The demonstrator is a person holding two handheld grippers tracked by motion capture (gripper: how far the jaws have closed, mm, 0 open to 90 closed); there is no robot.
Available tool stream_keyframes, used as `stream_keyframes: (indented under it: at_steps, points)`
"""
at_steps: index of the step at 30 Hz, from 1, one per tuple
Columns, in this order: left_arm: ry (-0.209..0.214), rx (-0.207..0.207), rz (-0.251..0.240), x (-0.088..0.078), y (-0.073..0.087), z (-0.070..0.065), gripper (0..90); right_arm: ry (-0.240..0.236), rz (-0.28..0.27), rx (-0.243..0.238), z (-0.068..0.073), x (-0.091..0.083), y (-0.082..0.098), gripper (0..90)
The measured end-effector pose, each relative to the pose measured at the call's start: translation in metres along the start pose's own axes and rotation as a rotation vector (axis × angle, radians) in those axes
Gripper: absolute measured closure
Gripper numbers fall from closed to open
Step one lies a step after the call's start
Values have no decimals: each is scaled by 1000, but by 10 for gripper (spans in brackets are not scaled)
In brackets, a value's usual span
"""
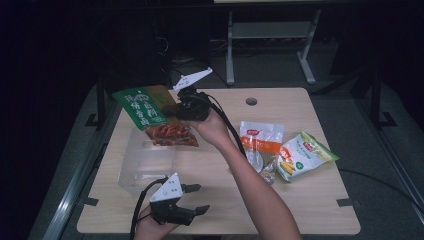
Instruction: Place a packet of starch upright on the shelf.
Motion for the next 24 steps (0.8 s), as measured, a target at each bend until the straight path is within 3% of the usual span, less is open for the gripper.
stream_keyframes:
  at_steps: [9, 13, 17, 24]
  points:
    - [4, 19, 8, 3, 1, -2, 323, 10, 9, 18, -13, 35, -7, 898]
    - [3, 7, 9, 3, 1, -3, 315, 3, 2, 41, -17, 46, -8, 898]
    - [4, 24, 15, 2, 2, -2, 312, -9, 5, 59, -22, 65, -5, 899]
    - [15, 18, 30, 2, 6, -2, 318, -30, -5, 106, -29, 81, 3, 899]
Point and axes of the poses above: each handheld gripper's, and its own axes: x roughly forward along the jaws, y roughly out of its underside, z roughly to its left, the point moved 9 cm from there along x, roughly forward along the jaws, and after that the axes turned 7 degrees about -y, right-handed, at the moved point
